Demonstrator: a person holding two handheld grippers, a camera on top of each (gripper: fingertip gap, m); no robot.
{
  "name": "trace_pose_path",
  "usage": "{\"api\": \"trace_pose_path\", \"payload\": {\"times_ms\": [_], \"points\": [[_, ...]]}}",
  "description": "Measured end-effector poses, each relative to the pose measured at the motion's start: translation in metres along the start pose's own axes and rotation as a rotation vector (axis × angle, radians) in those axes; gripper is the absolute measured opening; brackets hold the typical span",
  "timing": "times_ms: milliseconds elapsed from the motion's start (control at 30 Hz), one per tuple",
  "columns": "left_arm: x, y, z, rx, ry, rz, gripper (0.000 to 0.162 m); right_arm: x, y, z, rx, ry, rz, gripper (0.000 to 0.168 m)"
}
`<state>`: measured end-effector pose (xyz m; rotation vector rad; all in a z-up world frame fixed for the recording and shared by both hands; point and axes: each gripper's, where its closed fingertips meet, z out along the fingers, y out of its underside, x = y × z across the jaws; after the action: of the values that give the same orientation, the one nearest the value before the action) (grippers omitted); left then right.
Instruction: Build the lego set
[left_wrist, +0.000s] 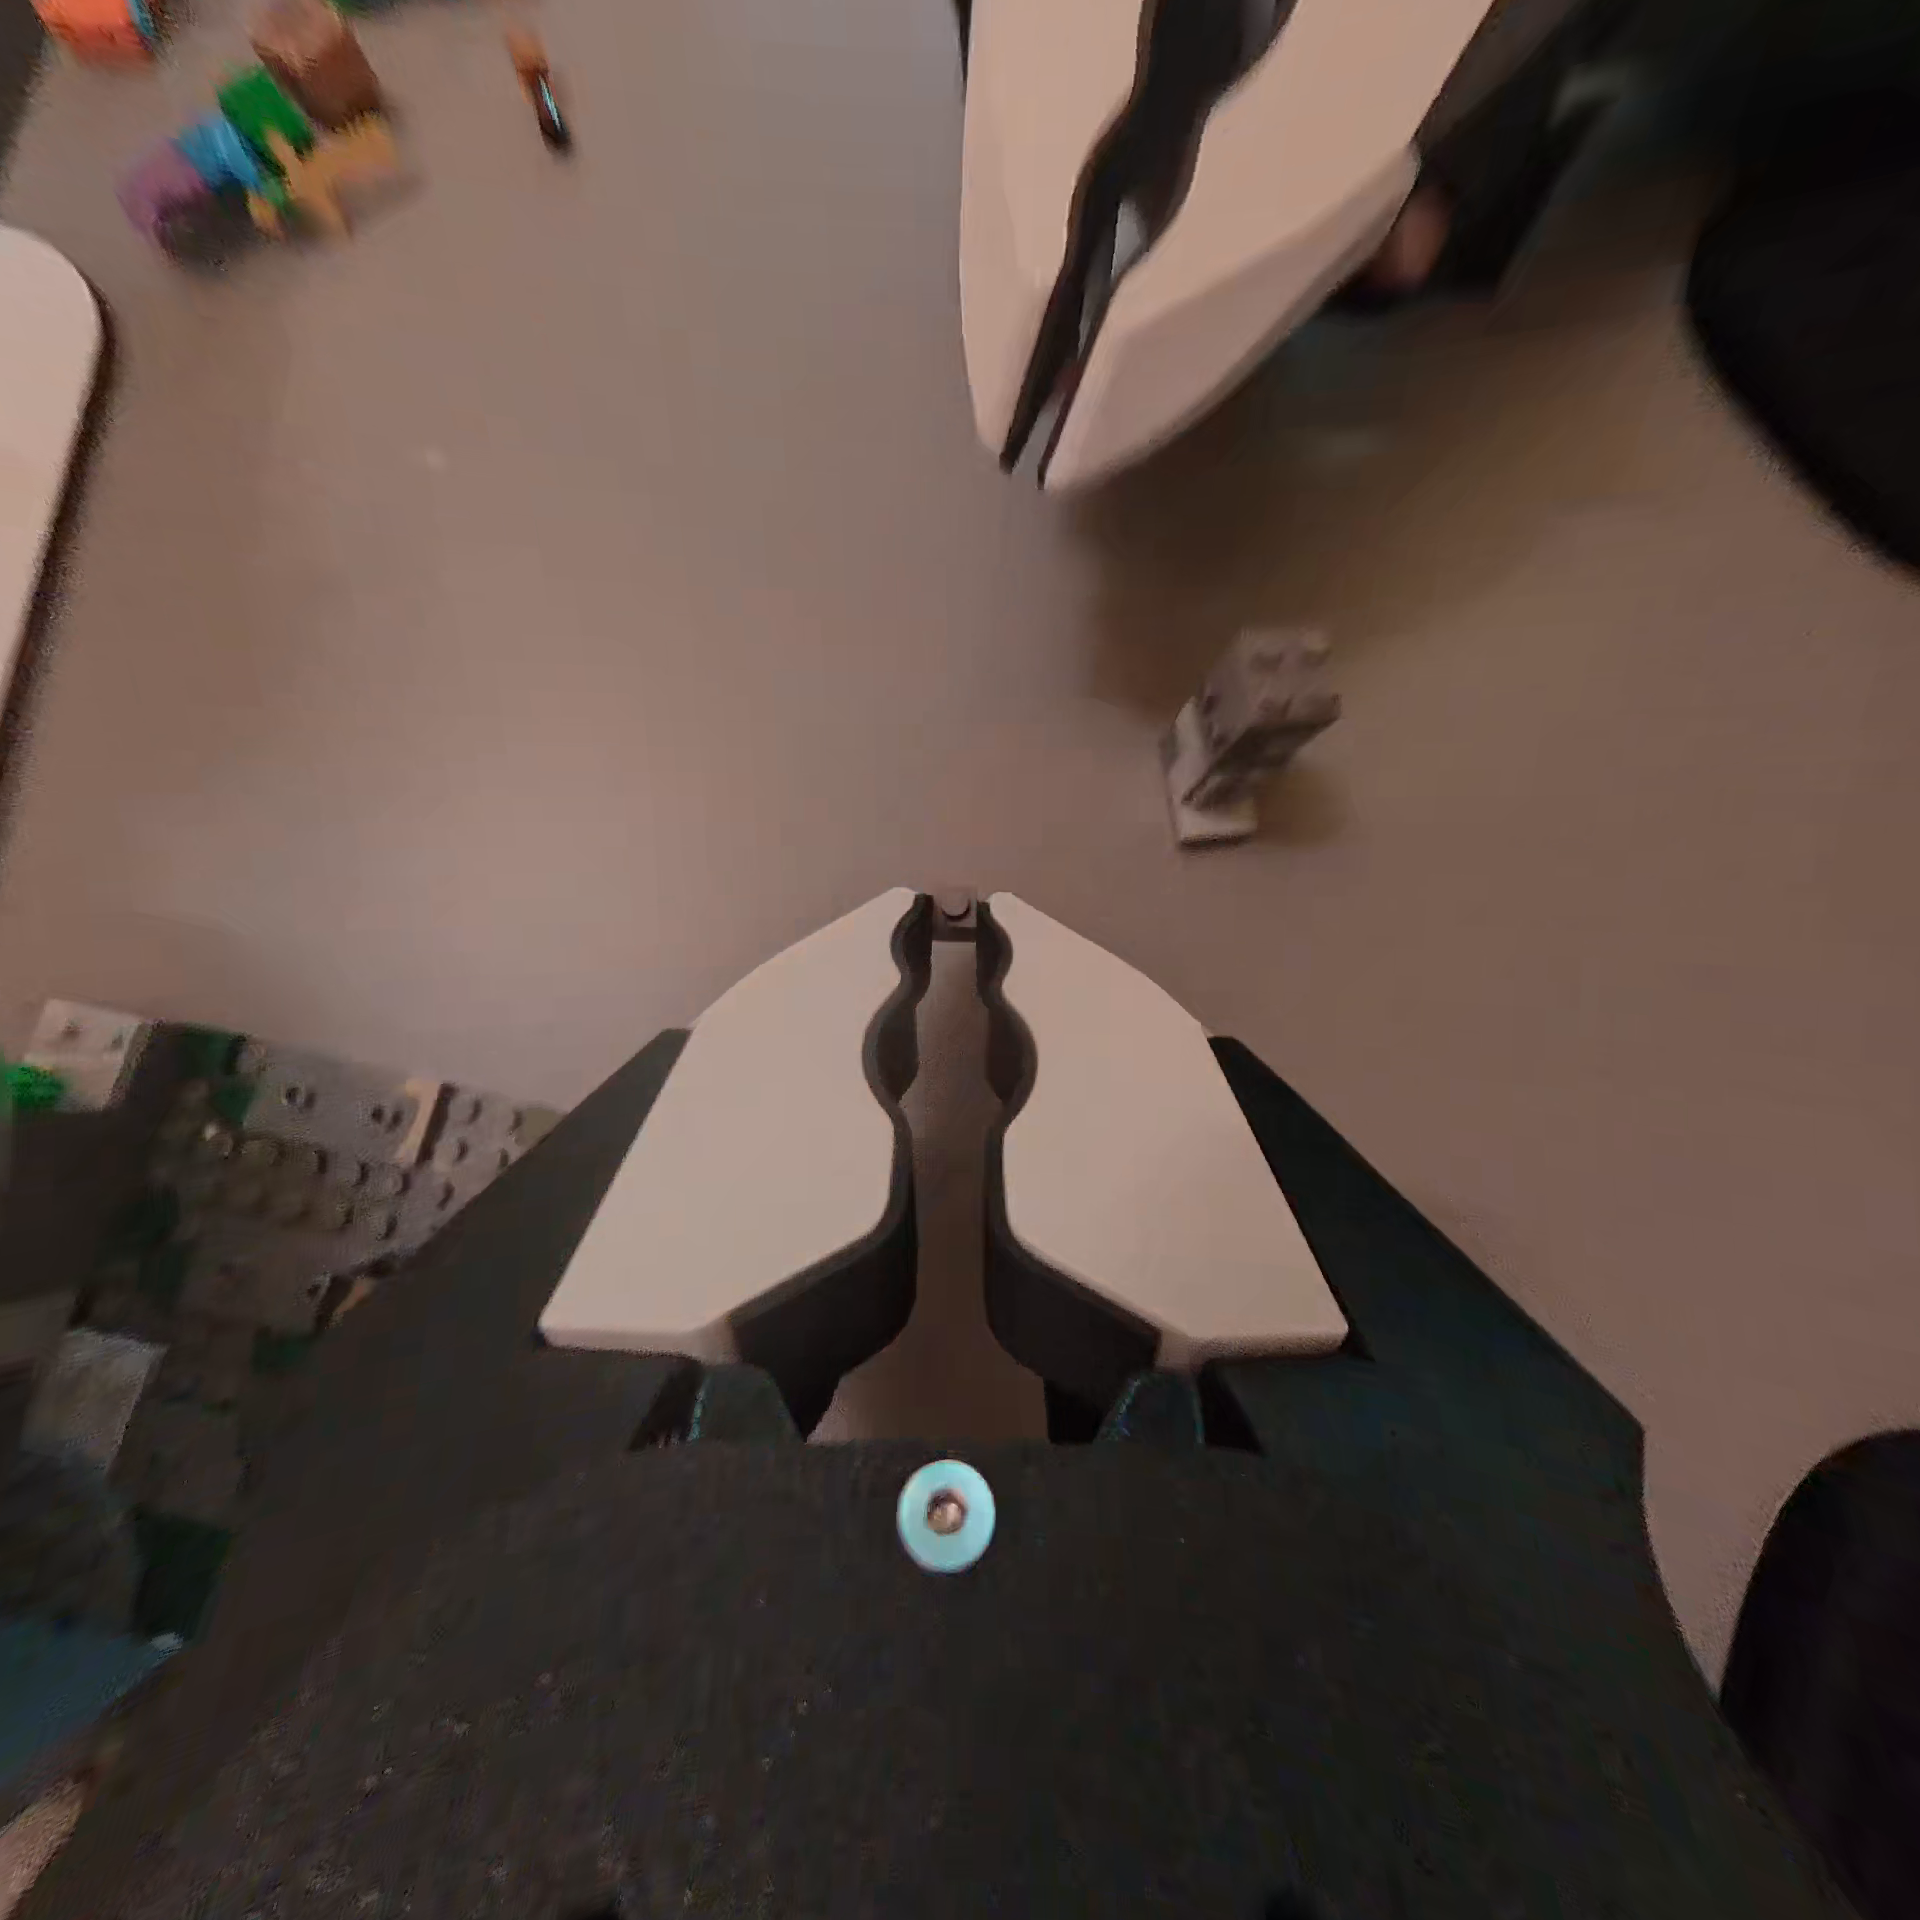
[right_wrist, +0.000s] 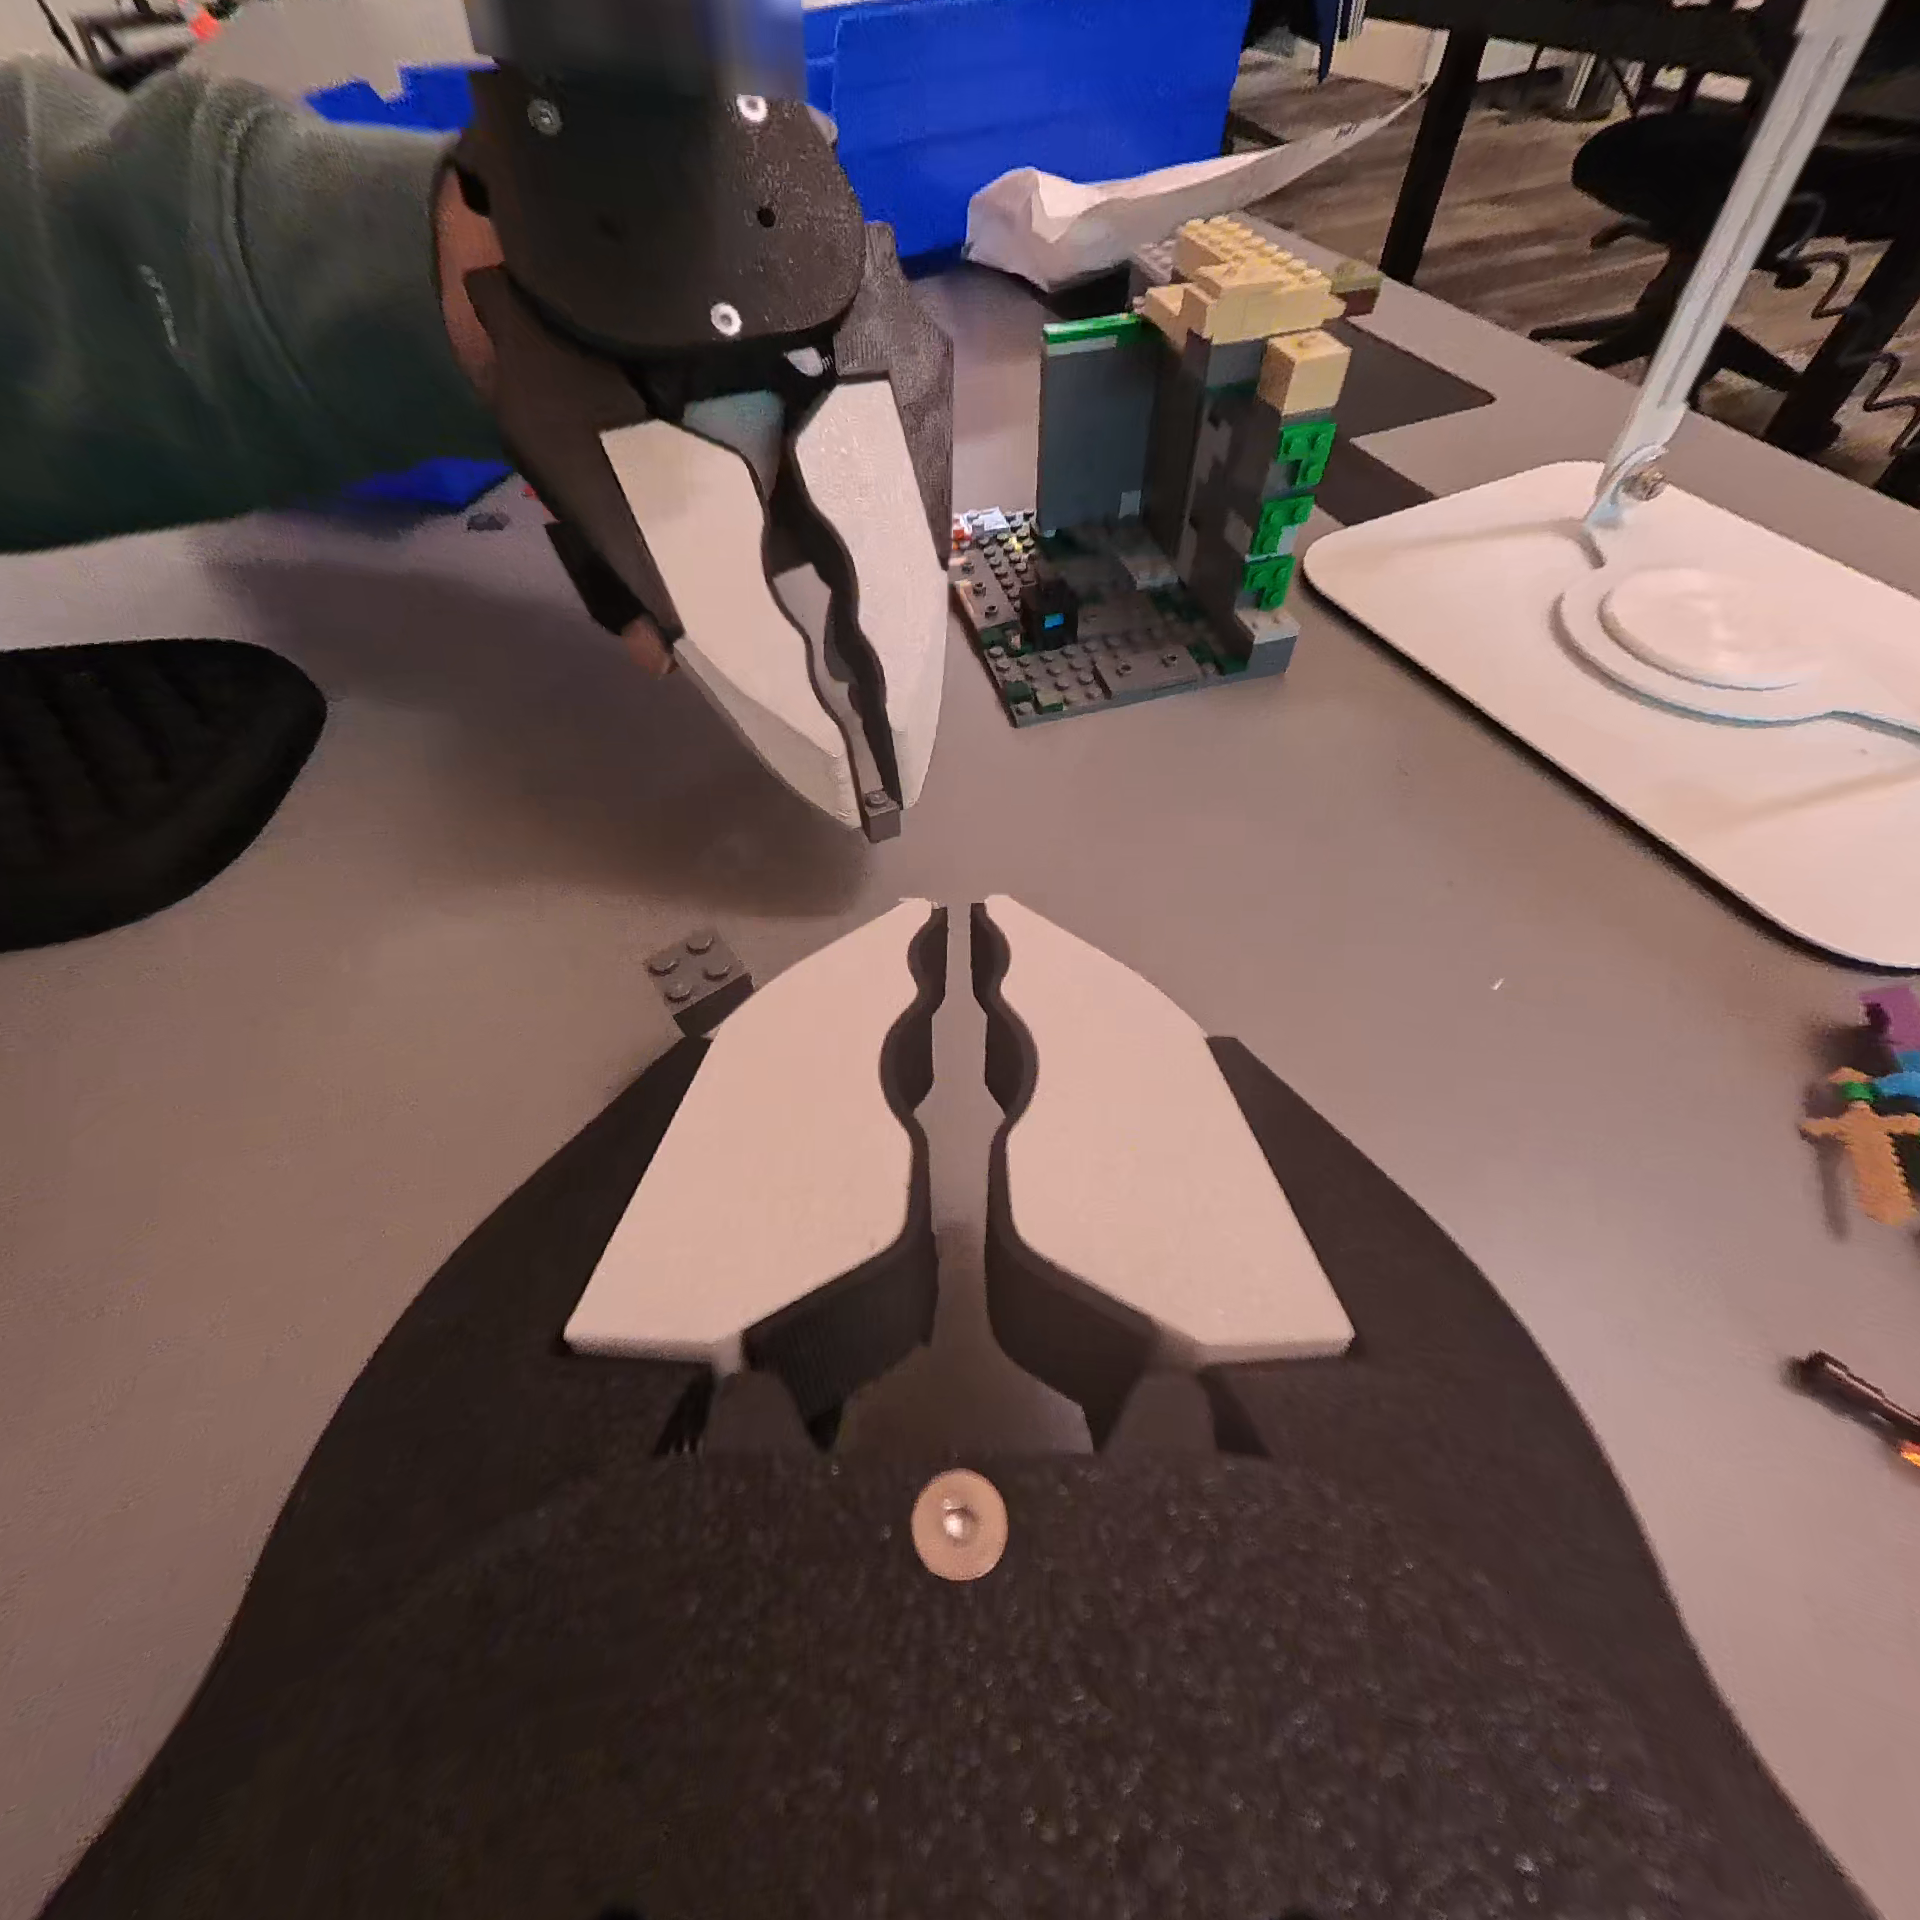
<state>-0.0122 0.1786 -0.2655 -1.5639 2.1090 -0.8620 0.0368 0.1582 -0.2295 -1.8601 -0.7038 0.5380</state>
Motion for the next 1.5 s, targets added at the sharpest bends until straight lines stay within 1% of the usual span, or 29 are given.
{"api": "trace_pose_path", "payload": {"times_ms": [67,167,367,533,633,700,800,867,933,1067,1200,1300,1367,1500], "points": [[0.0,0.013,0.002,-0.068,-0.01,0.021,0.007,-0.001,0.003,0.002,-0.018,0.004,-0.017,0.004],[0.001,0.024,0.004,-0.123,-0.018,0.044,0.008,-0.002,0.006,0.004,-0.03,-0.005,-0.014,0.004],[0.001,0.028,0.005,-0.134,-0.011,0.038,0.009,-0.003,0.008,0.005,-0.038,-0.011,-0.01,0.004],[0.001,0.03,0.001,-0.131,-0.019,0.04,0.014,-0.003,0.008,0.004,-0.036,-0.013,-0.005,0.004],[-0.004,0.029,-0.022,-0.132,-0.061,0.044,0.014,-0.002,0.008,0.004,-0.034,-0.014,-0.001,0.004],[-0.016,0.031,-0.051,-0.139,-0.122,0.028,0.014,-0.002,0.008,0.004,-0.033,-0.013,0.001,0.004],[-0.04,0.043,-0.104,-0.16,-0.238,-0.033,0.015,-0.002,0.008,0.005,-0.035,-0.018,0.006,0.004],[-0.056,0.06,-0.137,-0.202,-0.312,-0.079,0.015,-0.003,0.009,0.005,-0.038,-0.02,0.004,0.004],[-0.069,0.083,-0.161,-0.257,-0.36,-0.137,0.015,-0.004,0.009,0.006,-0.039,-0.023,0.004,0.004],[-0.089,0.138,-0.191,-0.411,-0.417,-0.237,0.015,-0.007,0.008,0.006,-0.037,-0.029,0.003,0.004],[-0.101,0.19,-0.206,-0.555,-0.421,-0.34,0.014,-0.007,0.007,0.005,-0.034,-0.028,0.006,0.004],[-0.107,0.216,-0.21,-0.599,-0.433,-0.513,0.013,-0.006,0.006,0.004,-0.028,-0.027,0.012,0.004],[-0.109,0.226,-0.208,-0.601,-0.428,-0.606,0.013,-0.006,0.006,0.004,-0.026,-0.029,0.018,0.004],[-0.112,0.236,-0.208,-0.616,-0.433,-0.686,0.013,-0.006,0.008,0.005,-0.03,-0.032,0.024,0.004]]}}
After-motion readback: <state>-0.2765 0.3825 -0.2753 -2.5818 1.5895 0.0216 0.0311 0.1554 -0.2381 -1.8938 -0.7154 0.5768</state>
